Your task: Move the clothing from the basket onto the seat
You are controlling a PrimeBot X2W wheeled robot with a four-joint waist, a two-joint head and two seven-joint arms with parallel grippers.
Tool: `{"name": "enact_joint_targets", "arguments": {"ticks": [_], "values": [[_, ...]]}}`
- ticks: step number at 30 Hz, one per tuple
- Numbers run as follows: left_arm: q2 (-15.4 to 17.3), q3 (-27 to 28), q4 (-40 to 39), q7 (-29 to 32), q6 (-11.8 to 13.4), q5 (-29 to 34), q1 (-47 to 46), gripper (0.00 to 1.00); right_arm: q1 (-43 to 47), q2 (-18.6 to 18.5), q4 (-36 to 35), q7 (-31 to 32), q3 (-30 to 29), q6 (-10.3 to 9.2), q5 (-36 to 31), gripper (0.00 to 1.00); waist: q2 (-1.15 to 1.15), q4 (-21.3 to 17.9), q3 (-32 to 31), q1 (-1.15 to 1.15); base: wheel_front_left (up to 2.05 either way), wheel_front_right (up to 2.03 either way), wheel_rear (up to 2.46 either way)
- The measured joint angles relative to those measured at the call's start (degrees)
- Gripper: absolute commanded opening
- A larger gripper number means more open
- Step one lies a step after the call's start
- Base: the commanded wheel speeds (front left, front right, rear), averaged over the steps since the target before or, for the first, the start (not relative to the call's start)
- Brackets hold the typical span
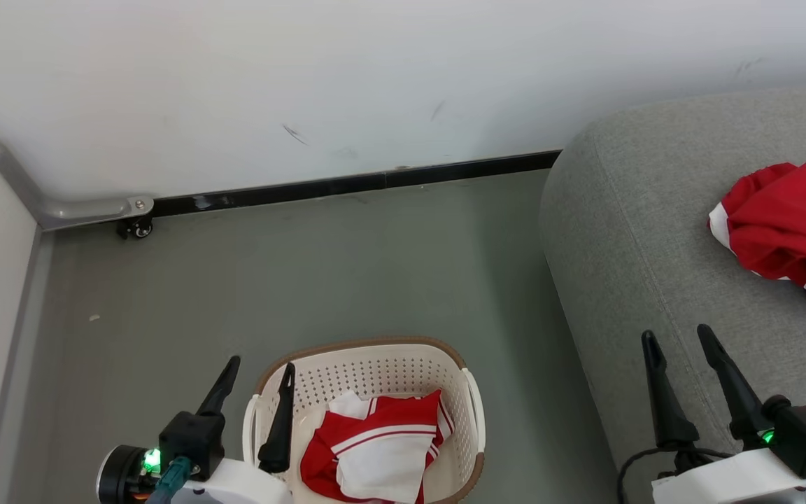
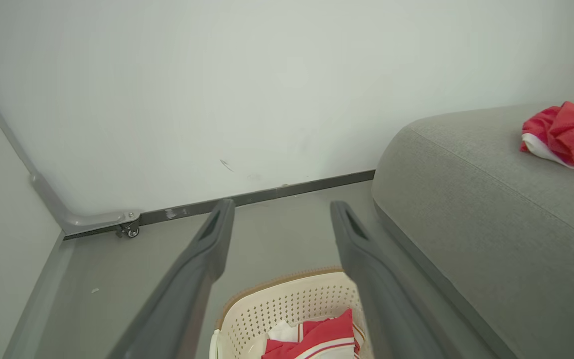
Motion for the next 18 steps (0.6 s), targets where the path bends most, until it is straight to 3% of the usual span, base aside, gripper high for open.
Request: {"name": "enact_joint_targets", "arguments": {"ticks": [18], "values": [[-0.3, -4.4, 9.4, 2.0, -2.6, 2.5, -6.9, 1.0, 0.1, 0.1, -7.7, 0.5, -1.9, 0.0, -1.5, 1.0, 0.0, -2.2, 8.0, 0.0, 0.0, 0.0, 0.0]]}}
